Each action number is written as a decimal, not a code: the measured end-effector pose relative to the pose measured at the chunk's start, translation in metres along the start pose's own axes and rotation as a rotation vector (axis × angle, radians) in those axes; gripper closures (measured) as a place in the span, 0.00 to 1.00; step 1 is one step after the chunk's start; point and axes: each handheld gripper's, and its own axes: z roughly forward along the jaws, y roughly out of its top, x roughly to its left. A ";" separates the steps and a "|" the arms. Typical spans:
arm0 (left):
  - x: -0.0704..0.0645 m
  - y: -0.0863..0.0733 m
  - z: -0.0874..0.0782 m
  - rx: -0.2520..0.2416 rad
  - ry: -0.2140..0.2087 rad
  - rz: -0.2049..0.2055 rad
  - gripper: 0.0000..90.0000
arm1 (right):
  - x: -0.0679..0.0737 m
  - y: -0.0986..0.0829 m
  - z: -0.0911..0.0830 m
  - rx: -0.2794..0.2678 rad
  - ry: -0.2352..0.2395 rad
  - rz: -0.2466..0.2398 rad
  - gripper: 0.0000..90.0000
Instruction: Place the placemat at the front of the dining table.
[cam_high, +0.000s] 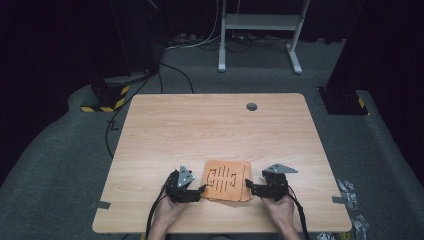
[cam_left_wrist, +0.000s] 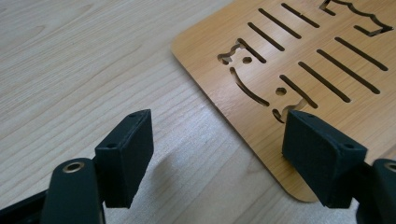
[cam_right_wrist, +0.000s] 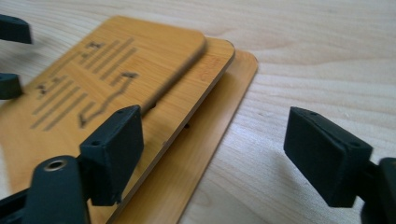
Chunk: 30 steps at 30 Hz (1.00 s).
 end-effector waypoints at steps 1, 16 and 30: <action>0.000 0.000 0.000 -0.002 -0.001 -0.001 0.28 | 0.001 0.000 -0.002 -0.008 0.004 -0.011 0.24; 0.000 0.000 0.001 -0.003 -0.001 0.001 0.28 | 0.018 0.012 -0.003 -0.013 0.137 -0.016 0.27; 0.000 0.001 0.001 -0.003 -0.001 -0.007 0.28 | 0.033 0.019 0.002 -0.011 0.141 -0.056 0.24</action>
